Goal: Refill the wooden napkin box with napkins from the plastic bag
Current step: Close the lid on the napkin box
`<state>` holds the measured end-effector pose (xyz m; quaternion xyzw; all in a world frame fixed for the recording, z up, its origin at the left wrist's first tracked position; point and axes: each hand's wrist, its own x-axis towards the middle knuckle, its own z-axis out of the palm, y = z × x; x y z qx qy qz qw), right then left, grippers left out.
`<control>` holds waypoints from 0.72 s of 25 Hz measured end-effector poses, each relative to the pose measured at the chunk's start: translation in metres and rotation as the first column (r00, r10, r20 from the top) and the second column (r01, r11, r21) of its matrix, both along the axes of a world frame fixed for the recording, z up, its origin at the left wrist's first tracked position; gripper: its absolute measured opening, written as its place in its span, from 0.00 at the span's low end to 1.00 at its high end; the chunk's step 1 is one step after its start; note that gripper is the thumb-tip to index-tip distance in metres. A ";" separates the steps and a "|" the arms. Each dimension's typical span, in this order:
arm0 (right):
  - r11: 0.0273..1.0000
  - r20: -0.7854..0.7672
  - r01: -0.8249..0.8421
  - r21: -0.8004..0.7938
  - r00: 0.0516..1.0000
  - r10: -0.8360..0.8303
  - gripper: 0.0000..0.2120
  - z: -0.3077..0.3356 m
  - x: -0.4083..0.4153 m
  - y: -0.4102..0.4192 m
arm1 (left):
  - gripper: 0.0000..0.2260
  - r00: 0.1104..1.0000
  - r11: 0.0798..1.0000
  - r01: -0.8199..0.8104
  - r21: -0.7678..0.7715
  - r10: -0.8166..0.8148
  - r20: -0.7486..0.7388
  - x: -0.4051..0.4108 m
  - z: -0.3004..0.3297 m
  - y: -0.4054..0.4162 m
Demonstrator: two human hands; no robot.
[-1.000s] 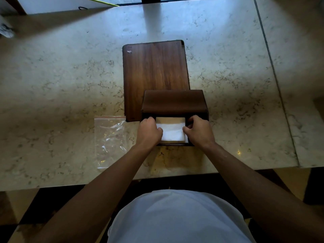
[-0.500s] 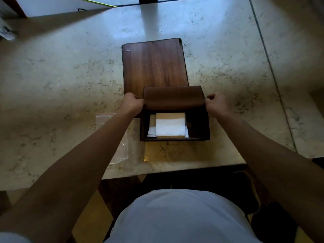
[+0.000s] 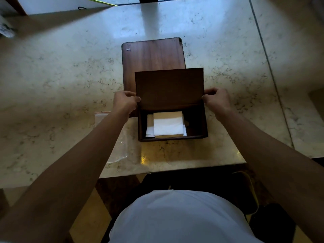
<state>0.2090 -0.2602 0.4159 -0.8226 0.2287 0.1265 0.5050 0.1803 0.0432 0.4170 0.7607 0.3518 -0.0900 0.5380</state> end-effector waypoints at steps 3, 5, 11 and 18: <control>0.991 0.028 -0.004 0.135 1.000 0.000 0.08 0.004 -0.004 -0.003 | 0.08 0.996 0.999 0.030 -0.016 -0.028 0.084 -0.011 0.005 0.011; 0.972 0.038 -0.021 0.232 0.999 0.013 0.07 0.007 -0.009 -0.008 | 0.10 0.993 0.999 0.050 -0.012 -0.048 0.109 -0.021 0.007 0.015; 0.871 -0.078 0.090 0.483 0.995 -0.060 0.07 0.013 -0.038 -0.026 | 0.06 0.994 0.989 0.031 -0.146 -0.016 0.104 -0.052 0.016 0.018; 0.972 -0.063 0.013 0.233 0.998 0.002 0.08 0.008 -0.060 -0.021 | 0.12 0.973 0.942 0.209 0.261 -0.227 0.039 -0.076 0.007 0.007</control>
